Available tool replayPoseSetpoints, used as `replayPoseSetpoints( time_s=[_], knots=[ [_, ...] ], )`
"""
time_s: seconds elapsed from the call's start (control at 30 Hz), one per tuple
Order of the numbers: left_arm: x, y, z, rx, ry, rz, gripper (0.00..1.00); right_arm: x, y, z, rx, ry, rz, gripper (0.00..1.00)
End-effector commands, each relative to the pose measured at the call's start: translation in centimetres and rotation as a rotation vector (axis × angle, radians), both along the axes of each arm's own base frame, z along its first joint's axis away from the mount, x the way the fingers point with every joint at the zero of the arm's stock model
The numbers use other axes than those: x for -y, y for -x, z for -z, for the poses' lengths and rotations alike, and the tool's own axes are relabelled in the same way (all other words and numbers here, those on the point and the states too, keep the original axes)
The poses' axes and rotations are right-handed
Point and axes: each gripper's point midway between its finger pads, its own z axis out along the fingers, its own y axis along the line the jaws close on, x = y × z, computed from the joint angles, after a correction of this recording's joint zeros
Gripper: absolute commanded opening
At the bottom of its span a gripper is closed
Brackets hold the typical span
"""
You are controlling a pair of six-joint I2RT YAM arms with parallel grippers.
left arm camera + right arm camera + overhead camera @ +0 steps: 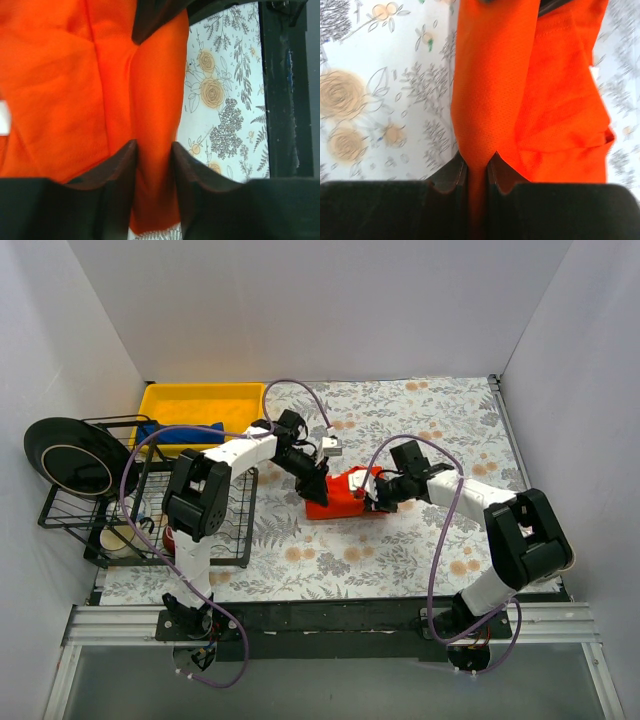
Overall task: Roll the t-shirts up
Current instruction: Roll the T-shirt to the center of the board.
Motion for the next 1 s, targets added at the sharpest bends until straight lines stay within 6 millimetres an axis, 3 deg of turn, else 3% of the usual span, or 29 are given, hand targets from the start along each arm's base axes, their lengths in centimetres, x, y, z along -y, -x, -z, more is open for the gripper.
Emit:
replayPoseSetpoints(
  time_s=[0.0,0.07,0.23,0.37,0.5,0.8,0.97],
  knots=[
    [-1.0,0.0,-2.1,0.014,-0.004,-0.010,0.38,2.4,4.1,1.1,-0.308,0.074,0.047,0.08],
    [-1.2,0.2,-1.4,0.033,-0.006,-0.013,0.45,2.4,3.8,0.9,-0.296,0.071,0.058,0.09],
    [-0.7,-0.6,0.3,0.101,-0.004,-0.012,0.49,2.2,3.1,0.8,-0.290,0.078,0.074,0.09],
    [0.3,-0.3,-1.2,0.026,0.048,0.027,0.50,2.5,2.8,1.4,-0.292,0.104,0.075,0.09],
    [0.1,0.9,-1.4,-0.048,0.048,0.041,0.54,2.2,2.2,1.4,-0.293,0.098,0.084,0.09],
    [0.0,2.7,1.0,-0.096,0.025,0.071,0.57,1.5,0.6,1.0,-0.307,0.096,0.109,0.09],
    [0.5,1.5,2.5,-0.017,0.014,0.004,0.58,1.3,0.8,0.9,-0.325,0.088,0.101,0.09]
  ],
)
